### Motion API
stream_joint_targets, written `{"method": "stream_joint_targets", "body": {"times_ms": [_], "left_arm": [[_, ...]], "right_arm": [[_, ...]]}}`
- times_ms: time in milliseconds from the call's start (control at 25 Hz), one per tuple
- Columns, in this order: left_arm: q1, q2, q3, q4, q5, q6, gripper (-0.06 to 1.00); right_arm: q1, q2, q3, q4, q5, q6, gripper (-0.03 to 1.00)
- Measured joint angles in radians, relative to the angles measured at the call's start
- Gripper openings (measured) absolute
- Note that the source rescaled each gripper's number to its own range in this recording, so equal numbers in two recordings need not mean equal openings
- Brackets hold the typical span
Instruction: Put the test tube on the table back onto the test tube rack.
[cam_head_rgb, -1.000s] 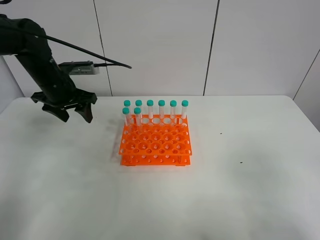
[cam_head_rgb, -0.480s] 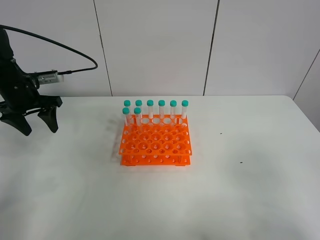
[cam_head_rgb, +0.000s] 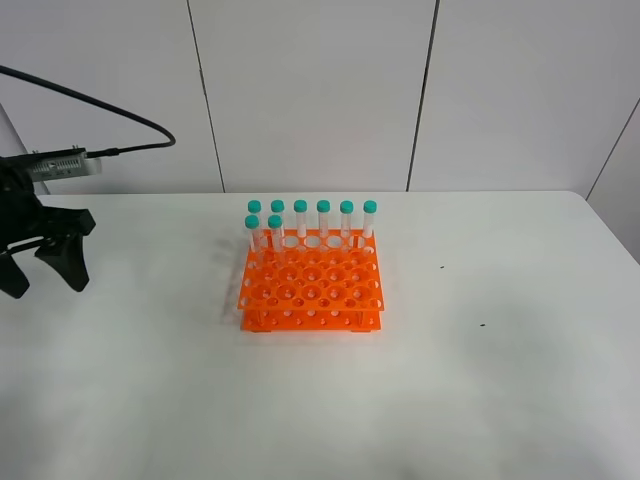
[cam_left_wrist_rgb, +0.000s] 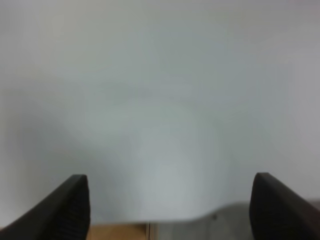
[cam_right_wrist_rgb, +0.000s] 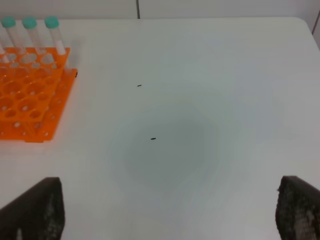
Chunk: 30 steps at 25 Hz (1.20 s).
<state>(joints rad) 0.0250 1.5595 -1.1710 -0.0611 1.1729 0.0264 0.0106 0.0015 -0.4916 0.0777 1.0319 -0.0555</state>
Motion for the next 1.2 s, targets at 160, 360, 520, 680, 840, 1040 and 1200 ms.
{"method": "stream_joint_targets", "body": {"times_ms": [160, 360, 520, 680, 840, 1040, 1200], "left_arm": [[-0.063, -0.177, 0.158, 0.000, -0.001, 0.000, 0.97], [-0.083, -0.406, 0.291, 0.001, -0.003, -0.006, 0.97], [-0.083, -0.598, 0.379, 0.000, -0.003, -0.014, 0.97], [-0.083, -0.796, 0.487, 0.000, -0.014, -0.016, 0.97], [-0.083, -0.986, 0.594, 0.000, -0.055, -0.004, 0.97], [-0.083, -1.162, 0.674, 0.002, -0.105, 0.029, 0.97], [-0.083, -1.237, 0.676, 0.002, -0.120, 0.032, 0.97]], "right_arm": [[0.000, 0.000, 0.000, 0.000, 0.000, 0.000, 0.92], [0.000, 0.000, 0.000, 0.000, 0.000, 0.000, 0.92], [0.000, 0.000, 0.000, 0.000, 0.000, 0.000, 0.92], [0.000, 0.000, 0.000, 0.000, 0.000, 0.000, 0.92], [0.000, 0.000, 0.000, 0.000, 0.000, 0.000, 0.92], [0.000, 0.000, 0.000, 0.000, 0.000, 0.000, 0.92], [0.000, 0.000, 0.000, 0.000, 0.000, 0.000, 0.92]]}}
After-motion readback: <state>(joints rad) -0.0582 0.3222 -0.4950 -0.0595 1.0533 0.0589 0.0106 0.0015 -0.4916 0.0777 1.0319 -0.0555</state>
